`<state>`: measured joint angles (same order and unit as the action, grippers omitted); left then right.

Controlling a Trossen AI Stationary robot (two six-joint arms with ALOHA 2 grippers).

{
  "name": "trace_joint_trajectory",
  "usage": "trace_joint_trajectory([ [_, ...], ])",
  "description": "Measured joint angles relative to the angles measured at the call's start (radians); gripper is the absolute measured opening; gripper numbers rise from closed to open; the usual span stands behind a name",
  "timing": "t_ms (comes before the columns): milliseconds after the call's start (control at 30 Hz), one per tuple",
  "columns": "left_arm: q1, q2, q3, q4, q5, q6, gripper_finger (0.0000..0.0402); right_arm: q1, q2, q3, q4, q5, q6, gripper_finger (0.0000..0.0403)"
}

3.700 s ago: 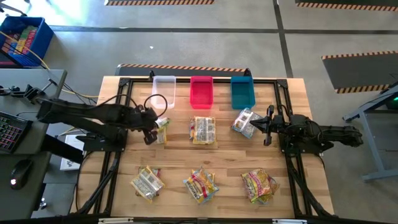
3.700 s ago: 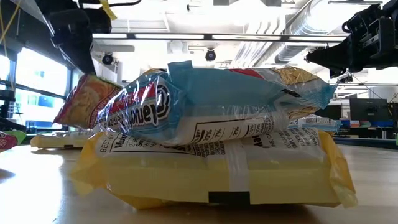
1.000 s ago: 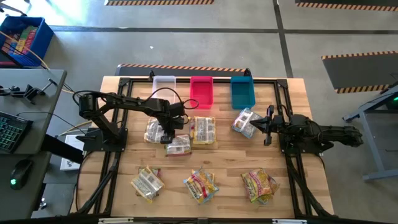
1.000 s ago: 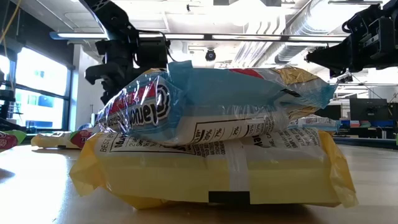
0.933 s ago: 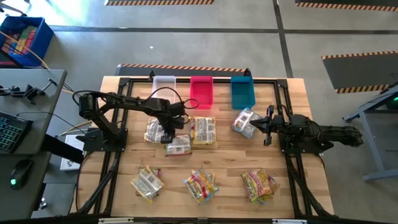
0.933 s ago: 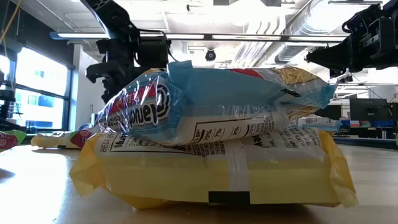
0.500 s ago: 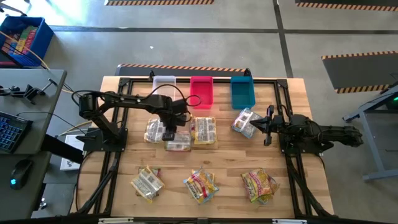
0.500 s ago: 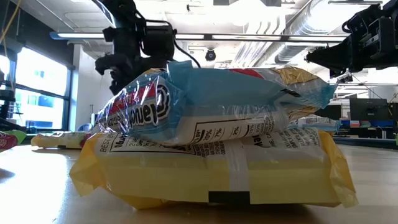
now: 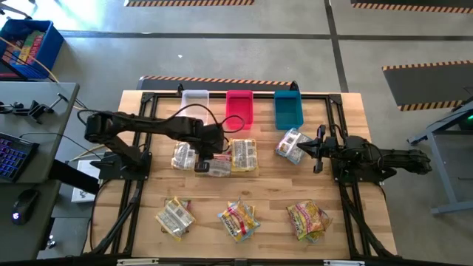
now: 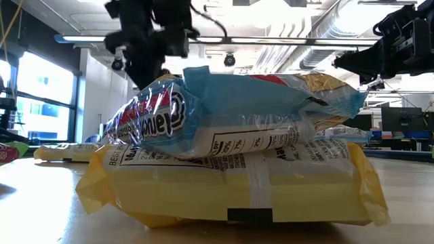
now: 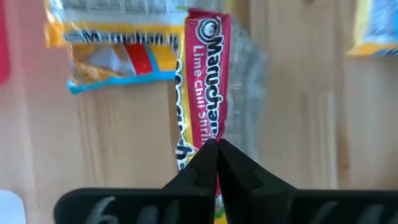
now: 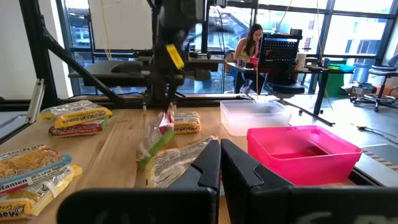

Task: Sort Maruchan noodles
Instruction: Put the green noodle pack into the blue bin

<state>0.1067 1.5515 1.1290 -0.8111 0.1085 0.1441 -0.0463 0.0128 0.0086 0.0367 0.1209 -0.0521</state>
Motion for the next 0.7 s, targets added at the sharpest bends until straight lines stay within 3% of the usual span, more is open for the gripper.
trace_joint_trajectory([
  [233, -0.061, -0.08, 0.0, 0.012, -0.056, -0.075, 0.0, 0.0, 0.0, 0.0, 0.004, 0.005, 0.033, 0.0],
  [700, -0.137, -0.085, -0.003, 0.102, -0.146, -0.109, 0.0, 0.0, 0.027, 0.0, 0.109, 0.083, 0.135, 0.0],
])
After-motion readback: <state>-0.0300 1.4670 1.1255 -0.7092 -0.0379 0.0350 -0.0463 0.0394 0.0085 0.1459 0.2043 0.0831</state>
